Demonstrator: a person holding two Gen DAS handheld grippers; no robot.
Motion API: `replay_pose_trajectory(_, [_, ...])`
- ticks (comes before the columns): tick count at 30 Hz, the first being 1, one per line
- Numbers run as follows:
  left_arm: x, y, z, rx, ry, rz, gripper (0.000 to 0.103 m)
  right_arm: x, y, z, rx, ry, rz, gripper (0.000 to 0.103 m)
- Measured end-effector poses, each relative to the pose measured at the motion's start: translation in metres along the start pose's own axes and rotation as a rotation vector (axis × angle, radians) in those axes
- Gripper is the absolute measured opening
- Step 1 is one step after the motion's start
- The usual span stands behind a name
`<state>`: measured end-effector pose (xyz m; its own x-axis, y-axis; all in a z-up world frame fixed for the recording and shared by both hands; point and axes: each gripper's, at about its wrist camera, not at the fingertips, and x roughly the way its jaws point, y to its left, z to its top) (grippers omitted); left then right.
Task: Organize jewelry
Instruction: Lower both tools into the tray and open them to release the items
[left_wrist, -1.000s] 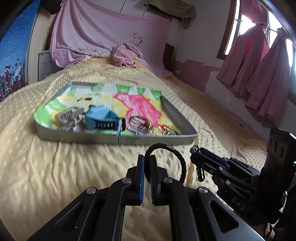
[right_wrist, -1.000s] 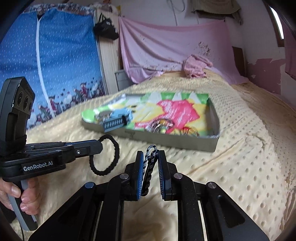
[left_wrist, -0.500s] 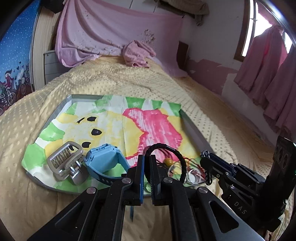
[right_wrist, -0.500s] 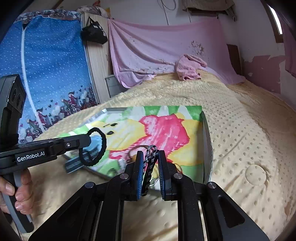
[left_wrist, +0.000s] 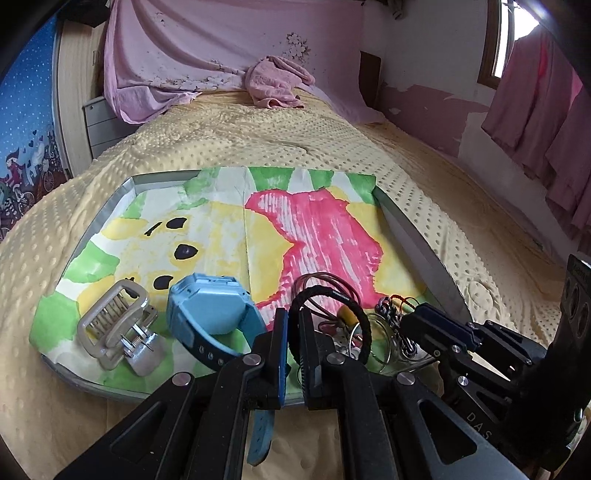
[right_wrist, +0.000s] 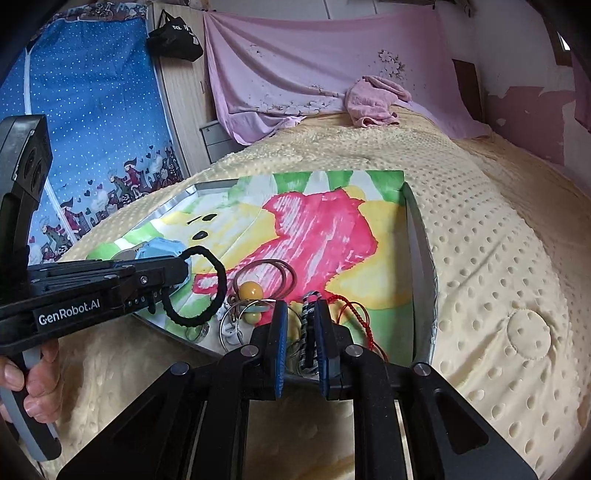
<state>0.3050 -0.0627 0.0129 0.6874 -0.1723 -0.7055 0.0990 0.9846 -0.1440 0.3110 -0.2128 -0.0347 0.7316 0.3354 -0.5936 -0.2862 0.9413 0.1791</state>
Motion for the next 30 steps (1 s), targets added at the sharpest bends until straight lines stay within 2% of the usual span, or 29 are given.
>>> replay_pose_trajectory(8, [-0.001, -0.002, -0.006, -0.004, -0.019, -0.008, 0.008, -0.003, -0.004, 0.0, 0.01, -0.006, -0.003, 0.014])
replay_pose_trajectory(13, [-0.005, -0.001, -0.007, -0.019, -0.033, -0.026, 0.015, -0.007, -0.007, 0.0, 0.022, -0.015, -0.013, 0.014])
replay_pose_trajectory(16, [-0.012, -0.002, -0.008, -0.023, -0.059, -0.025, 0.026, -0.009, -0.009, 0.001, 0.024, -0.018, -0.018, 0.014])
replay_pose_trajectory(18, [-0.018, -0.003, -0.008, -0.027, -0.079, -0.021, 0.04, -0.012, -0.009, 0.001, 0.023, -0.024, -0.023, 0.014])
replay_pose_trajectory(20, [-0.023, -0.001, -0.009, -0.039, -0.096, -0.011, 0.047, -0.017, -0.01, 0.002, 0.022, -0.035, -0.027, 0.015])
replay_pose_trajectory(21, [-0.027, 0.0, -0.011, -0.045, -0.104, -0.012, 0.047, -0.019, -0.011, 0.002, 0.021, -0.04, -0.031, 0.016])
replay_pose_trajectory(23, [-0.032, 0.003, -0.013, -0.05, -0.117, -0.008, 0.048, -0.027, -0.011, 0.004, 0.023, -0.061, -0.037, 0.028])
replay_pose_trajectory(25, [-0.041, 0.006, -0.017, -0.056, -0.14, -0.002, 0.056, -0.037, -0.01, 0.005, 0.023, -0.089, -0.038, 0.035])
replay_pose_trajectory(27, [-0.051, 0.01, -0.021, -0.069, -0.179, 0.006, 0.073, -0.047, -0.007, 0.006, 0.019, -0.109, -0.043, 0.041])
replay_pose_trajectory(30, [-0.069, 0.015, -0.028, -0.083, -0.237, 0.017, 0.084, -0.062, -0.005, 0.007, 0.025, -0.137, -0.046, 0.049])
